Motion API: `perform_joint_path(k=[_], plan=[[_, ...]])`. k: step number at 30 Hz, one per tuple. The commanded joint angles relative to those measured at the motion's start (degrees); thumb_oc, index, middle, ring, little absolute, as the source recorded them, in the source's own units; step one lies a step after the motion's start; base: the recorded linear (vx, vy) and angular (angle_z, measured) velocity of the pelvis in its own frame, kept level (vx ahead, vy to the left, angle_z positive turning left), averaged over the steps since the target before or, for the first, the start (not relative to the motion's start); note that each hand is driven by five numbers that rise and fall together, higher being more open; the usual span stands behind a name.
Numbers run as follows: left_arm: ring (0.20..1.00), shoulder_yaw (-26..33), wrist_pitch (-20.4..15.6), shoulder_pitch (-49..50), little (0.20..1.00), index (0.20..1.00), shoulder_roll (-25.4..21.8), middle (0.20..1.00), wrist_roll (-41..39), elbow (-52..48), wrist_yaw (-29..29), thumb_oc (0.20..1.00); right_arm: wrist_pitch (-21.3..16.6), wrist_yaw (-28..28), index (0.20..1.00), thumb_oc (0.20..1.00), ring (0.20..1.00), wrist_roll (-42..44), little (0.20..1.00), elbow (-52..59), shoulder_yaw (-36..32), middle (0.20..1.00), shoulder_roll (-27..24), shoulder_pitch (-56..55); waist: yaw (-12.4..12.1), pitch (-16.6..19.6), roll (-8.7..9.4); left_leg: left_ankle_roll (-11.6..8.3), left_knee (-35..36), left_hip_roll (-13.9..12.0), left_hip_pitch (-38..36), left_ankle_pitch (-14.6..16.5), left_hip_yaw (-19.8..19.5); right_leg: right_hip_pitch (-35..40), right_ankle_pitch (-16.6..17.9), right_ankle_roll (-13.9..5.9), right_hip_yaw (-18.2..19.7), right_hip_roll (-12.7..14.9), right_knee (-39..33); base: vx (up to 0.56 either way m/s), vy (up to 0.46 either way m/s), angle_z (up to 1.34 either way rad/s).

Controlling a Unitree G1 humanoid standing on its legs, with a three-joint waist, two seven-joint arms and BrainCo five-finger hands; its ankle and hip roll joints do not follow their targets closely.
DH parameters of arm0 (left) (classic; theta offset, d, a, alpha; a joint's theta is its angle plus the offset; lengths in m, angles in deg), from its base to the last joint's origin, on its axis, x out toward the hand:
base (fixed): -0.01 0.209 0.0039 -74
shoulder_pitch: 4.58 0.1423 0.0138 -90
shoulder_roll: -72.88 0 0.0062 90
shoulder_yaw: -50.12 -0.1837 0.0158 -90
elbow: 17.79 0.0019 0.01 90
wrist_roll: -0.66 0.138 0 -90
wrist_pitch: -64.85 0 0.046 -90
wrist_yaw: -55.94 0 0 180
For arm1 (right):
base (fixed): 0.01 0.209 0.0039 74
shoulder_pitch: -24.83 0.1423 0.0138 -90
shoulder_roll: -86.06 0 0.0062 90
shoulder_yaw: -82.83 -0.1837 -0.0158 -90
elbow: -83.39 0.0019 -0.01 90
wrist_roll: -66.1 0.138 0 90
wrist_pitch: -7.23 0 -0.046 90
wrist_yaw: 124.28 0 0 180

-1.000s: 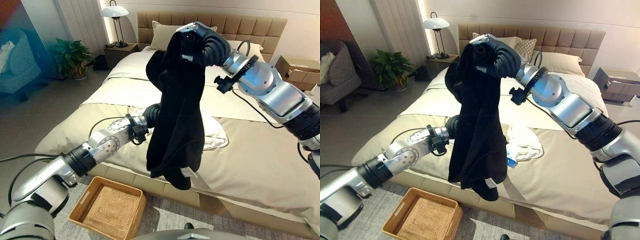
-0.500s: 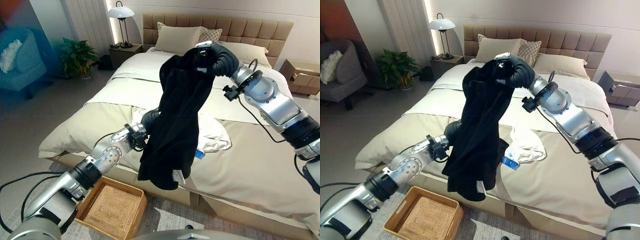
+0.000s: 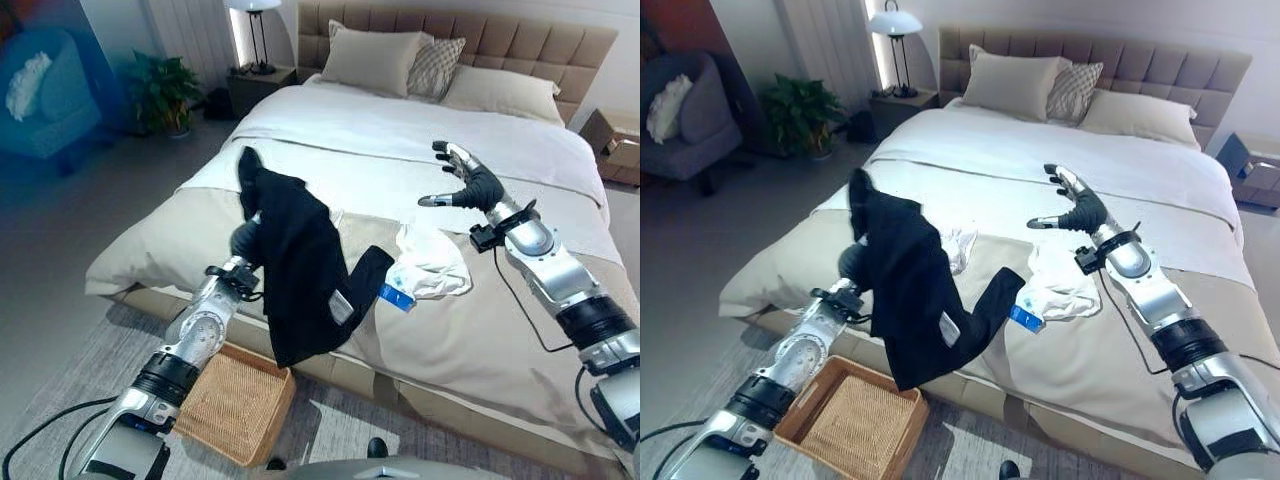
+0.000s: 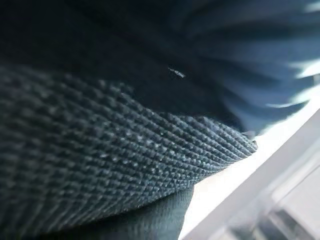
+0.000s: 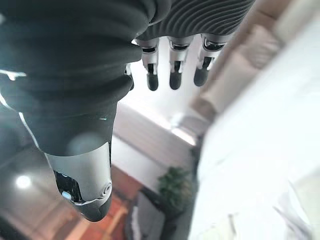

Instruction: Pick up clothes into the bucket

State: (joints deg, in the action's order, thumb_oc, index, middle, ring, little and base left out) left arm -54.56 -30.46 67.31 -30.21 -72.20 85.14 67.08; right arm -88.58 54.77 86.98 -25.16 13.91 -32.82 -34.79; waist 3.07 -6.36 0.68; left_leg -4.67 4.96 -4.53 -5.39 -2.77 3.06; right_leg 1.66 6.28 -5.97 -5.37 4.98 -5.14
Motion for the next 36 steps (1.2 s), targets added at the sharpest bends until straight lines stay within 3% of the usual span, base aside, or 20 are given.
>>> perform_joint_path(k=[1,8,11,15,22,23,27,36], plan=[[0.2,4.9,-6.5,-3.5,0.2,0.2,-4.5,0.2,4.6,0.3,-1.2,0.2,-2.0,0.0,1.0,1.0,1.0,1.4,1.0,0.4,-5.6,1.0,2.7,-1.8,-1.5,-0.4,3.32,1.78,-8.0,3.2,2.9,5.9,0.2,1.1,-4.0,-3.11,-1.7,3.3,4.3,0.0,0.0,0.0],[0.2,12.8,-9.9,3.3,0.2,0.2,-7.9,0.2,18.8,-1.0,-7.7,0.2,-2.2,0.6,1.0,1.0,1.0,1.6,1.0,0.7,-14.7,1.0,9.7,-16.8,-2.2,-2.8,3.4,1.91,-9.8,3.7,5.6,6.0,-0.9,-0.5,-4.4,-2.87,-2.6,3.6,5.3,-0.02,0.009,0.03],[0.2,19.0,-11.2,9.2,0.2,0.2,-3.4,0.2,31.5,-1.0,-15.7,0.2,-3.2,4.1,1.0,1.0,1.0,1.0,1.0,-4.7,-20.2,1.0,17.3,-23.8,-2.6,-5.0,3.64,2.01,-10.9,4.1,8.1,5.9,-1.9,-2.1,-4.6,-2.6,-3.5,3.8,6.4,-0.05,0.012,0.17],[0.2,22.4,-11.6,11.6,0.2,0.2,-0.4,0.2,37.9,1.0,-20.2,0.2,-4.0,6.0,1.0,1.0,1.0,0.8,1.0,-10.0,-22.1,1.0,21.4,-27.1,-2.5,-7.4,3.83,2.21,-13.4,4.4,10.7,6.3,-2.5,-4.2,-5.0,-2.34,-3.7,4.1,8.3,-0.07,0.026,0.17],[0.2,24.9,-13.8,9.8,0.2,0.2,1.6,0.2,39.8,6.8,-25.1,0.2,-4.3,6.9,1.0,1.0,1.0,-3.5,1.0,-19.1,-20.3,1.0,22.4,-29.5,-1.9,-13.0,4.92,2.44,-19.7,4.0,17.9,7.2,-3.7,-11.2,-5.9,-1.7,-3.4,4.3,14.2,-0.11,0.024,0.07],[0.2,24.8,-14.4,8.5,0.2,0.2,1.3,0.2,40.4,8.3,-26.5,0.2,-4.4,7.0,1.0,1.0,1.0,-4.8,1.0,-21.5,-19.3,1.0,22.6,-30.3,-1.9,-14.3,5.72,2.28,-20.7,3.7,19.7,7.1,-4.1,-12.7,-5.8,-1.58,-3.6,4.2,14.9,-0.09,-0.03,0.03],[0.2,24.6,-15.6,5.1,0.2,0.2,-1.2,0.2,40.1,11.8,-29.3,0.2,-4.4,7.5,1.0,1.0,1.0,-8.4,1.0,-26.6,-15.5,1.0,22.5,-30.5,-2.0,-17.3,7.67,1.7,-23.8,2.4,24.1,7.4,-4.9,-16.5,-6.1,-1.47,-3.9,4.0,16.7,-0.09,-0.056,0.05],[0.2,22.0,-16.1,-4.3,0.2,0.2,-9.7,0.2,40.6,18.3,-33.9,0.2,-6.1,8.3,1.0,1.0,1.0,-6.5,1.0,-27.8,-10.9,1.0,22.9,-28.8,-1.2,-23.0,11.14,1.28,-30.4,1.3,34.6,7.8,-6.2,-25.5,-5.8,-1.3,-4.2,3.0,20.5,-0.08,-0.025,0.0]])
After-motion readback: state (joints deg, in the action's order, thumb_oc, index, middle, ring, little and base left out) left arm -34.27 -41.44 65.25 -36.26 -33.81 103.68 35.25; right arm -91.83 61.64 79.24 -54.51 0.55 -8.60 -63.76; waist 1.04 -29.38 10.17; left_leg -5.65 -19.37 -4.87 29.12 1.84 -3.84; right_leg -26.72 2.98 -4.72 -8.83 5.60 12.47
